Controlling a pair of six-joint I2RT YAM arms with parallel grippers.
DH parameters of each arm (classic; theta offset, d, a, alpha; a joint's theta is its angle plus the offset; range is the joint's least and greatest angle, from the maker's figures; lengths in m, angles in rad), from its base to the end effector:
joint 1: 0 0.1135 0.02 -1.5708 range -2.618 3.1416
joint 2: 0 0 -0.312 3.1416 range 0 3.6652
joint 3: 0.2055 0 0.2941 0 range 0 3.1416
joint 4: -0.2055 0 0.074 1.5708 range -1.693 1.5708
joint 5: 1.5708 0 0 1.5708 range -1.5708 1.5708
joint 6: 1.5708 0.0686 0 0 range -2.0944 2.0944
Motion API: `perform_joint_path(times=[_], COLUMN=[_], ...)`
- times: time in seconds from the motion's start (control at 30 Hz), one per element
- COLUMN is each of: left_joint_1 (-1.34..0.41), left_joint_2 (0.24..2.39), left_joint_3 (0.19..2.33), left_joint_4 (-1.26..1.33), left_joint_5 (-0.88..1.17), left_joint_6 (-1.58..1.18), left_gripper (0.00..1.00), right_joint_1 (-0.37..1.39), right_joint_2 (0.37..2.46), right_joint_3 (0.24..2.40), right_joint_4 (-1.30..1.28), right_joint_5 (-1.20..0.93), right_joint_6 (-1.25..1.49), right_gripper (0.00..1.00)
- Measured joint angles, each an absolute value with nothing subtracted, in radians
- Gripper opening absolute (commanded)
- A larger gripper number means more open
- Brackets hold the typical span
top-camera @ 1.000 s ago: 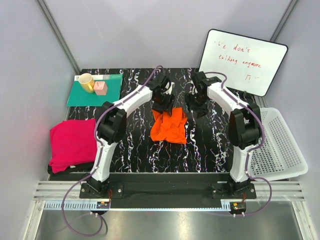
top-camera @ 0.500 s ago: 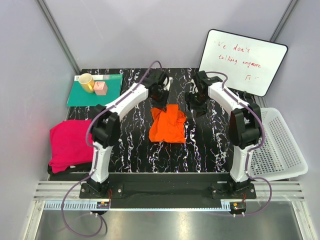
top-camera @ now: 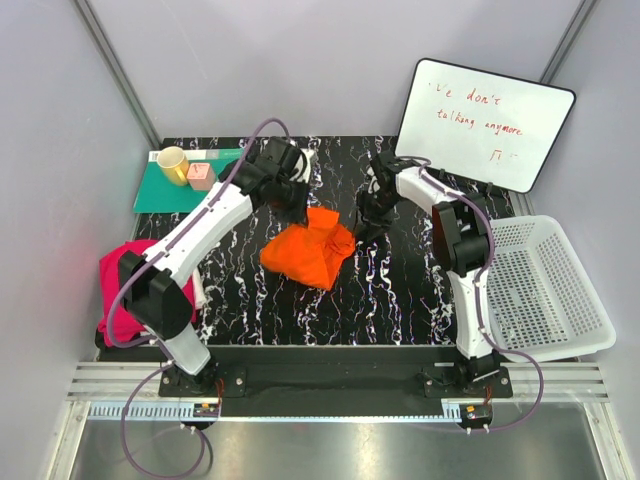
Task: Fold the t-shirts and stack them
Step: Flatten out the tshirt
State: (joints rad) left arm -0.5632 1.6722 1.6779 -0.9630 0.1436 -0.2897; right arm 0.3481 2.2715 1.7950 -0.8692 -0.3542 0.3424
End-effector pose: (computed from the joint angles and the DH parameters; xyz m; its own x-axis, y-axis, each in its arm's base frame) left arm 0.3506 -0.2330 0.3695 -0.8334 0.1919 -0.5183 0.3757 0.8845 -0.2766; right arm 0.4952 0.2050 0.1384 -0.9950 -0.0260 -0.0967 -0.0623 0.9173 0.3934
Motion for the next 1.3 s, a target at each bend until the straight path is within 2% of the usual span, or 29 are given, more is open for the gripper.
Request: perform_joint_path(times=[0.23,0.6,0.8,0.83,0.87,1.0,1.17,1.3], left_joint_1=[-0.563,-0.563,-0.563,-0.563,-0.564,-0.564,-0.565,-0.566], left_joint_2=[1.628,1.574,1.575,1.577,1.578,1.587,1.587,1.582], left_joint_3=[1.529,1.515,1.514,1.515,1.515,1.529,1.563,1.584], left_joint_4=[-1.022,-1.028,-1.028,-1.028,-1.028,-1.033,-1.053,-1.060], left_joint_5=[0.120,0.095,0.092,0.092,0.092,0.083,0.022,-0.062], left_joint_6=[-0.327,-0.349,-0.349,-0.349,-0.349,-0.349,-0.339,-0.324], left_gripper=[0.00,0.00,0.00,0.00,0.00,0.00,0.00,0.00], right_joint_1=[0.409,0.457,0.457,0.458,0.458,0.467,0.456,0.358], right_joint_2=[2.317,2.319,2.321,2.329,2.334,2.357,2.354,2.324], right_joint_3=[1.848,1.838,1.809,1.810,1.813,1.833,1.868,1.871], right_joint_4=[-0.835,-0.812,-0.815,-0.820,-0.825,-0.849,-0.870,-0.869], right_joint_5=[-0.424,-0.469,-0.510,-0.524,-0.533,-0.550,-0.460,-0.350], right_joint_6=[0.364,0.369,0.359,0.360,0.358,0.355,0.357,0.365], right_gripper=[0.51,0.51,0.26,0.17,0.00,0.00,0.00,0.00])
